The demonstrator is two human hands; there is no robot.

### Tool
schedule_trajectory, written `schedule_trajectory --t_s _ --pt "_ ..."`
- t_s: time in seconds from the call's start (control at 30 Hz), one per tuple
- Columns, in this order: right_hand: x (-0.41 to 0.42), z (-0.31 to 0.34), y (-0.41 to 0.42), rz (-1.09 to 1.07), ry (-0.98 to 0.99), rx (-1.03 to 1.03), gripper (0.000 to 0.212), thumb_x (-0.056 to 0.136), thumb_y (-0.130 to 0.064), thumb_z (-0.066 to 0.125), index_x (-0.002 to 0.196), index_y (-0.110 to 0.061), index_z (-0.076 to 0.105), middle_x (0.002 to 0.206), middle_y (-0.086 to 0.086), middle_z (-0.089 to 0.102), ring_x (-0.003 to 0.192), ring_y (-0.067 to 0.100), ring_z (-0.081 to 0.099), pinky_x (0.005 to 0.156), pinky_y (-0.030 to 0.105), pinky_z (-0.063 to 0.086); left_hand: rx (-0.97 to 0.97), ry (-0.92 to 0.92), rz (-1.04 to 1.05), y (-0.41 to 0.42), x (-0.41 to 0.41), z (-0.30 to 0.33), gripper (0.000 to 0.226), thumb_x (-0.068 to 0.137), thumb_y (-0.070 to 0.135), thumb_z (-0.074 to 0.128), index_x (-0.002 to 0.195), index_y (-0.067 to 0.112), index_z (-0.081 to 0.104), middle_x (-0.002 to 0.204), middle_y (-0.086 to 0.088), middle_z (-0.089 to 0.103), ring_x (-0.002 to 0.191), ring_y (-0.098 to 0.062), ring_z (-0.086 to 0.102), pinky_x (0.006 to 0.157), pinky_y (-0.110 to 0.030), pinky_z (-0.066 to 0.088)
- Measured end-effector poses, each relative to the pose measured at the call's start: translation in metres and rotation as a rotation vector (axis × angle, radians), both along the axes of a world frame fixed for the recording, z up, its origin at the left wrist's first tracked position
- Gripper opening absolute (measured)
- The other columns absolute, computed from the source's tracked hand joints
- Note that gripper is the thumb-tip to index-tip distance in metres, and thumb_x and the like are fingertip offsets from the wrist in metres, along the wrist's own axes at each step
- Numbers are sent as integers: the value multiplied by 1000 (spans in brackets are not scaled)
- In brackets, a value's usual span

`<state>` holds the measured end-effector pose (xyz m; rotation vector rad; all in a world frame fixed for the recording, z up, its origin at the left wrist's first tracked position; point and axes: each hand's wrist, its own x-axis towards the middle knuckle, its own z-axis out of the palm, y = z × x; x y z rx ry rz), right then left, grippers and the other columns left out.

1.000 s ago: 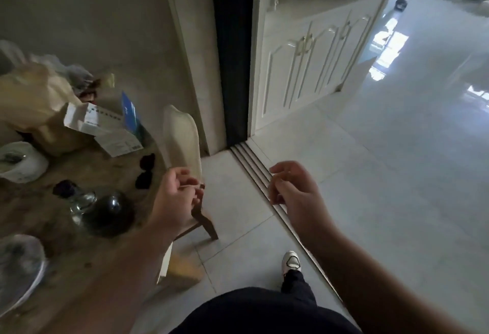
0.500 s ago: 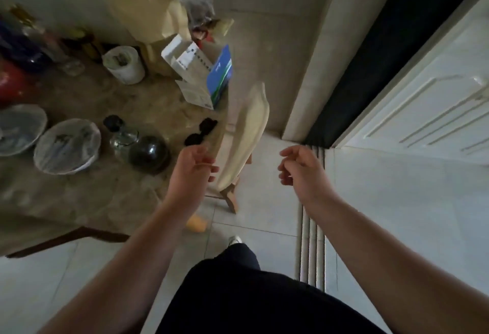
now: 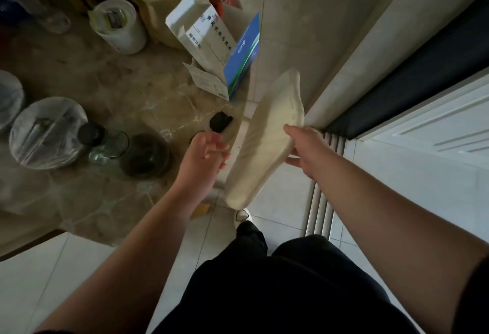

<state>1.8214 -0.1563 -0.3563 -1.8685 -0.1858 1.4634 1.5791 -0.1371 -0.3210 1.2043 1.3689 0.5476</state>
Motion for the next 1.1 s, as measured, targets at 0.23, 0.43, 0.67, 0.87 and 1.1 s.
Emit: schedule_trajectory --t_s 0.23,0.43,0.67,0.87,1.1 --pt "-2 -20 14 19 81 -59 44 89 -21 73 131 -22 60 120 9 74 103 32 73 67 47 63 -34 62 67 4 25 -11 31 93 2 50 112 23 61 109 -2 71 98 -19 73 83 -38 61" --pt "11 -25 9 111 77 19 40 90 -12 63 125 -29 55 116 4 70 102 29 71 68 49 67 -45 138 157 -16 49 -13 34 94 0 49 107 28 62 103 1 72 93 -14 73 77 -31 61" --pt "48 -31 -25 84 98 40 35 85 -12 63 113 -31 61 108 2 72 99 29 72 66 48 67 -117 220 183 -29 93 -12 35 94 -6 45 105 23 63 105 -5 72 93 -16 73 75 -30 63" --pt "94 -48 -72 60 7 31 28 65 -21 67 93 -22 70 94 11 80 94 39 77 81 66 62 -327 275 141 -24 126 -55 28 97 1 47 117 13 64 111 -6 72 103 -23 71 91 -44 59" --pt "132 -63 -110 82 -19 -3 48 54 -37 72 98 -17 75 89 20 80 90 46 76 79 70 59 -523 391 38 -4 157 -158 39 95 6 57 134 9 61 112 -20 70 95 -31 67 82 -32 54"
